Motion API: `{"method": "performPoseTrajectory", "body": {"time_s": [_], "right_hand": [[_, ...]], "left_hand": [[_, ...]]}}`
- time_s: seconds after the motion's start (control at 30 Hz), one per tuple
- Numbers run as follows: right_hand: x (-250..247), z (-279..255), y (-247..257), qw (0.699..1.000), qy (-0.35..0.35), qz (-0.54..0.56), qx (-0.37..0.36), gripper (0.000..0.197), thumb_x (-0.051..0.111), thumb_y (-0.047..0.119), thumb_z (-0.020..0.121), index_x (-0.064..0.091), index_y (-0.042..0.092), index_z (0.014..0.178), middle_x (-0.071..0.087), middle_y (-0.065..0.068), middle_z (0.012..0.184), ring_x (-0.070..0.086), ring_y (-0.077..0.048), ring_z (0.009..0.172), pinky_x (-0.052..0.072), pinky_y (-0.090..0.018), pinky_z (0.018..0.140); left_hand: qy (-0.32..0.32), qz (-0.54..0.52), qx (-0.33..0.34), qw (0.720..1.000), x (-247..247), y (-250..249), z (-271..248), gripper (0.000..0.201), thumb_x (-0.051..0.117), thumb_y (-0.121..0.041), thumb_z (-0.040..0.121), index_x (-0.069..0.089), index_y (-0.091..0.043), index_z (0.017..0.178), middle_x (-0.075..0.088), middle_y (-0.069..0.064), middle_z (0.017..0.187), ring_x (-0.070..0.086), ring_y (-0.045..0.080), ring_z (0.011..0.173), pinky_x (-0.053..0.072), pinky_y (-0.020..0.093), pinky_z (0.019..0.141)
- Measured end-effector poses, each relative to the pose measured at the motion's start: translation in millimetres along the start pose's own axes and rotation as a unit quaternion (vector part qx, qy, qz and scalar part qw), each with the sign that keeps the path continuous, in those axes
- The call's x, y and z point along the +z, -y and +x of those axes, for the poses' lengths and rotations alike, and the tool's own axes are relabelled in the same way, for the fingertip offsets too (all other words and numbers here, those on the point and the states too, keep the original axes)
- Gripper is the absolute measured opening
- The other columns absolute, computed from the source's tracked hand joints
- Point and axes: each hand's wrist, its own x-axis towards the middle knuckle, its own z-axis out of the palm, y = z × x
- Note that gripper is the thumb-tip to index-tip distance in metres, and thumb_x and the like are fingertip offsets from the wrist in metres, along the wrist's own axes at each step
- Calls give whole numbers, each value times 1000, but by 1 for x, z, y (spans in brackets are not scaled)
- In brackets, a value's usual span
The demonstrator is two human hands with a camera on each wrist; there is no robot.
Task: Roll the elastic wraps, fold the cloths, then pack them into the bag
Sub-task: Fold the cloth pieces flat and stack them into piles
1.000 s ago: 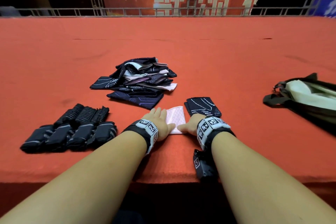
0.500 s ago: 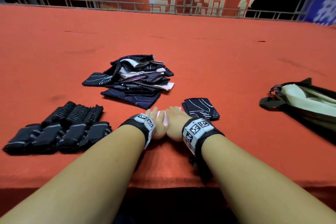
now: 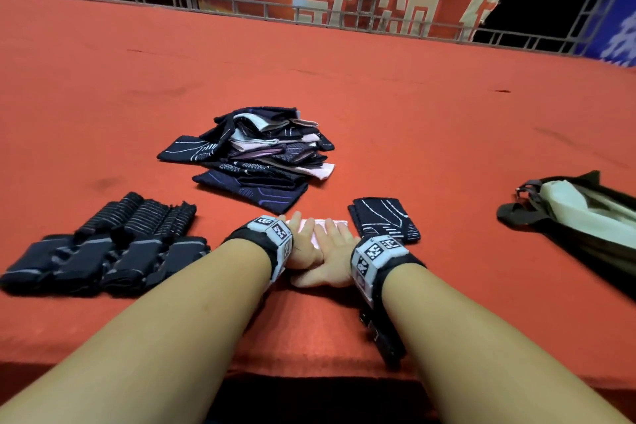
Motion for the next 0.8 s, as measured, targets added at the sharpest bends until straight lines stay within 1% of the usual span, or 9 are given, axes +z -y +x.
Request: {"method": "performPoseTrajectory", "body": {"time_s": [0.1,0.2,0.3,0.37,0.43,0.53,0.67,0.73,0.8], "right_hand": [[0,-13,6,999,-29,-19,1,134,58,89,63,-7,23,160,-9,-5,168,-8,-29,154,7,-55,123],[-14,-24,14,999,-50,8,7,115,64,77,69,18,20,157,15,-9,164,12,-32,152,24,-52,120],[-28,-28,23,996,-76,-42,10,78,62,68,74,53,21,135,49,-11,136,43,-35,130,44,-47,106],[-36,-32,34,994,-88,-61,-4,54,58,53,87,59,19,129,55,-13,130,51,-38,123,49,-45,100],[-45,-37,42,996,-79,-51,11,42,51,38,97,58,17,133,55,-13,136,53,-38,126,48,-42,101],[-58,-44,38,993,-111,-15,24,36,49,30,99,62,14,128,60,-14,131,58,-35,121,49,-37,94],[-66,-57,13,974,-198,104,-24,19,50,27,98,66,16,99,70,-7,99,63,-30,95,41,-30,72],[-67,-67,3,968,-197,136,-73,21,53,36,99,67,21,95,66,-1,86,60,-23,83,38,-30,69],[-68,-74,-8,967,-175,158,-99,19,59,41,96,70,26,92,64,1,81,58,-20,78,41,-30,70]], "left_hand": [[2,-37,22,999,-4,2,-11,90,47,-58,95,-5,-27,162,-13,2,169,-8,32,156,0,53,123],[17,-104,59,993,-24,21,-25,74,63,-45,89,33,-26,154,24,7,164,34,30,143,34,41,112],[-54,-145,48,987,-35,37,-40,45,64,-29,89,57,-20,133,58,7,135,57,25,121,45,29,93],[-74,-180,21,981,-36,42,-44,30,61,-22,90,66,-15,119,67,11,122,64,28,111,49,30,90],[-66,-250,3,966,-33,43,-44,16,56,-21,92,66,-9,94,70,20,92,65,30,80,50,31,70],[-57,-436,-26,898,-26,41,-40,36,47,-38,101,58,-5,90,61,17,81,57,29,68,48,33,64],[-16,-612,-48,789,-28,23,-47,72,38,-72,96,59,-4,106,66,20,83,65,31,65,56,33,58],[-2,-643,-13,766,-37,8,-51,53,48,-60,98,68,-11,95,68,13,74,67,27,64,59,32,58],[-27,-641,12,767,-47,-5,-51,20,60,-27,95,69,-10,89,66,9,65,65,20,56,60,36,60]]}}
